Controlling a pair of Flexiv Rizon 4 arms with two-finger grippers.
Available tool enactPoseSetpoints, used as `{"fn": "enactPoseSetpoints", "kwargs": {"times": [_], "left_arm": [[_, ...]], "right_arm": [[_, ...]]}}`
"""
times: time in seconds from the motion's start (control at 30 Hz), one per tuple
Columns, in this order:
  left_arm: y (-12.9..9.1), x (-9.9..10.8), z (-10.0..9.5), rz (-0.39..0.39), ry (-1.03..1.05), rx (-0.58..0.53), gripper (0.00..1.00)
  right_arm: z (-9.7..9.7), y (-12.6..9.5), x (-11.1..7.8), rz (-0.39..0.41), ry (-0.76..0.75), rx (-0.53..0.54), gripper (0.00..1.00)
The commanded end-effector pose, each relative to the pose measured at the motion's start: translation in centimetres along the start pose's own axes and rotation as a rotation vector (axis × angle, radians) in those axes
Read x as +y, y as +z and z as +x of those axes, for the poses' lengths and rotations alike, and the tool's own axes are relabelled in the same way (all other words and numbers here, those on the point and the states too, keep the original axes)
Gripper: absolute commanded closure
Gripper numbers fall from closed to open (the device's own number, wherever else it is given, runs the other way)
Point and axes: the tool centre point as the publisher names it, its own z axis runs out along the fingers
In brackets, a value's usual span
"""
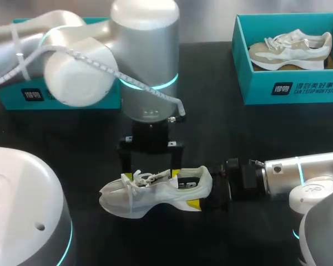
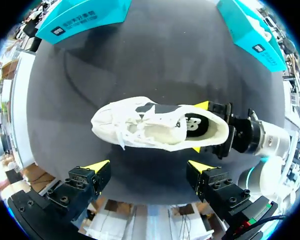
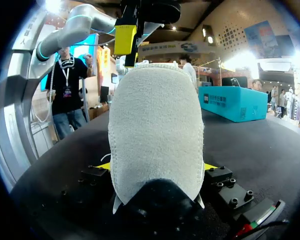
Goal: Take the shoe out of the shoebox, open the shoe tongue, remove and reinsert the insole, then place the shoe into the shoebox
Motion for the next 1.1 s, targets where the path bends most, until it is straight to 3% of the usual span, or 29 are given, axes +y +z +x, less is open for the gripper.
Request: {"fn": "enactPoseSetpoints", "kwargs": {"times": [0.03, 0.4, 1.1], "left_arm": [[2.1, -1.0, 3.5, -0.008, -0.012, -0.075, 0.0], [3.7, -1.4, 5.7, 0.026, -0.044, -0.184, 0.0], [6.9, -2.9, 5.7, 0.024, -0.034, -0.343, 0.0]], "right_arm": [[0.0, 0.0, 0.2, 0.006, 0.001, 0.0, 1.0], [0.0, 0.0, 0.2, 0.006, 0.001, 0.0, 1.0], [0.0, 0.0, 0.2, 0.006, 0.001, 0.0, 1.0]]}}
